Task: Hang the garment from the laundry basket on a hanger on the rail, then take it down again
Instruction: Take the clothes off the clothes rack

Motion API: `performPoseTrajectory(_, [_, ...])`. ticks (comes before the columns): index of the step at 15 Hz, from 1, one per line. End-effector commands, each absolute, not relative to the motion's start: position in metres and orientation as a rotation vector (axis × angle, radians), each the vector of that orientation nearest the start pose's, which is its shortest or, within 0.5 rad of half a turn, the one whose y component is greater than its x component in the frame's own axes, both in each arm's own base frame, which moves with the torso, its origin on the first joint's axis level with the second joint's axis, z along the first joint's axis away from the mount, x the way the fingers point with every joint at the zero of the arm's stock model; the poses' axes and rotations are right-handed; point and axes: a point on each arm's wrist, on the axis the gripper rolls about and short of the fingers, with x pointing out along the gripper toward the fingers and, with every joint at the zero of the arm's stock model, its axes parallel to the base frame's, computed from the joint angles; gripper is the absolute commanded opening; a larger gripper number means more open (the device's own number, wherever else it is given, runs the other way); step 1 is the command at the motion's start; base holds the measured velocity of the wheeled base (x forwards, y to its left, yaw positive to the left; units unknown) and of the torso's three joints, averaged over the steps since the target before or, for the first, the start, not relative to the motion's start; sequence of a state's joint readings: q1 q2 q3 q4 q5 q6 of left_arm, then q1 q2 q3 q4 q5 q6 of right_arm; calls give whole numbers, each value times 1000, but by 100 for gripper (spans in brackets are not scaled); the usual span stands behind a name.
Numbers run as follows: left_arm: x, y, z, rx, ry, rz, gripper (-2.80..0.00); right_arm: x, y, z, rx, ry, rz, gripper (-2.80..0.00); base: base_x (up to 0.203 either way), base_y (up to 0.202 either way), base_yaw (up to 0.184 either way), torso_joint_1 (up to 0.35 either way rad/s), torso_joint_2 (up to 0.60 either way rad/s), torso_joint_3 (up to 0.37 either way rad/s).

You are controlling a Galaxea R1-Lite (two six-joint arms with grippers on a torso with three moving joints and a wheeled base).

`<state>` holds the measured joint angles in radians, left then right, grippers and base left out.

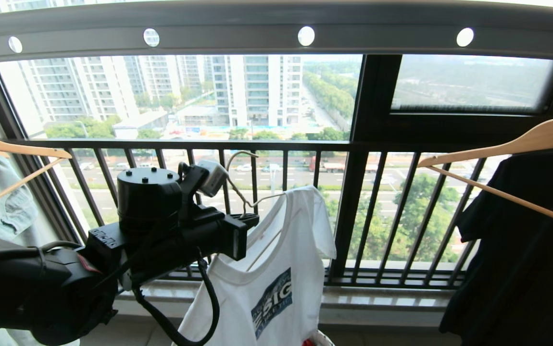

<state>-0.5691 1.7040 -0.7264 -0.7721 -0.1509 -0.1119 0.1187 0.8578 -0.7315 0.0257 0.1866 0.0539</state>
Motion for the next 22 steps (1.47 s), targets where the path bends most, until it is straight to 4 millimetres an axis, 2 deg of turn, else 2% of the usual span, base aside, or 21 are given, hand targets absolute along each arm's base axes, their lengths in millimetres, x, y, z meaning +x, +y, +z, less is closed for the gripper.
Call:
performPoseTrajectory(1, [249, -167, 176, -65, 235, -716, -280, 179, 46, 251, 103, 350, 374, -280, 0, 0, 0, 0, 0, 0])
performPoseTrajectory(4, [250, -174, 171, -57, 250, -712, -280, 253, 84, 238, 126, 384, 394, -280, 0, 0, 0, 0, 0, 0])
performPoseTrajectory(6, [258, -177, 173, -58, 233, -648, -280, 281, 118, 229, 122, 397, 443, -280, 0, 0, 0, 0, 0, 0])
performPoseTrajectory(9, [264, -181, 176, -59, 212, -585, -280, 302, 165, 213, 51, 409, 483, -280, 0, 0, 0, 0, 0, 0])
performPoseTrajectory(12, [266, -182, 181, -108, 206, -577, -280, 313, 197, 199, -31, 414, 476, -280, 0, 0, 0, 0, 0, 0])
performPoseTrajectory(13, [265, -182, 185, -131, 201, -579, -280, 312, 200, 197, -44, 418, 470, -280, 0, 0, 0, 0, 0, 0])
performPoseTrajectory(14, [265, -182, 186, -142, 201, -580, -280, 312, 203, 196, -49, 420, 469, 0, 0, 0, 0, 0, 0, 0])
performPoseTrajectory(16, [266, -185, 182, -143, 216, -585, -280, 308, 213, 191, -72, 426, 449, 0, 0, 0, 0, 0, 0, 0])
performPoseTrajectory(19, [262, -191, 181, -165, 230, -603, -280, 315, 227, 174, -138, 423, 365, 0, 0, 0, 0, 0, 0, 0])
performPoseTrajectory(22, [261, -195, 177, -163, 244, -613, -280, 311, 239, 173, -147, 381, 336, 0, 0, 0, 0, 0, 0, 0])
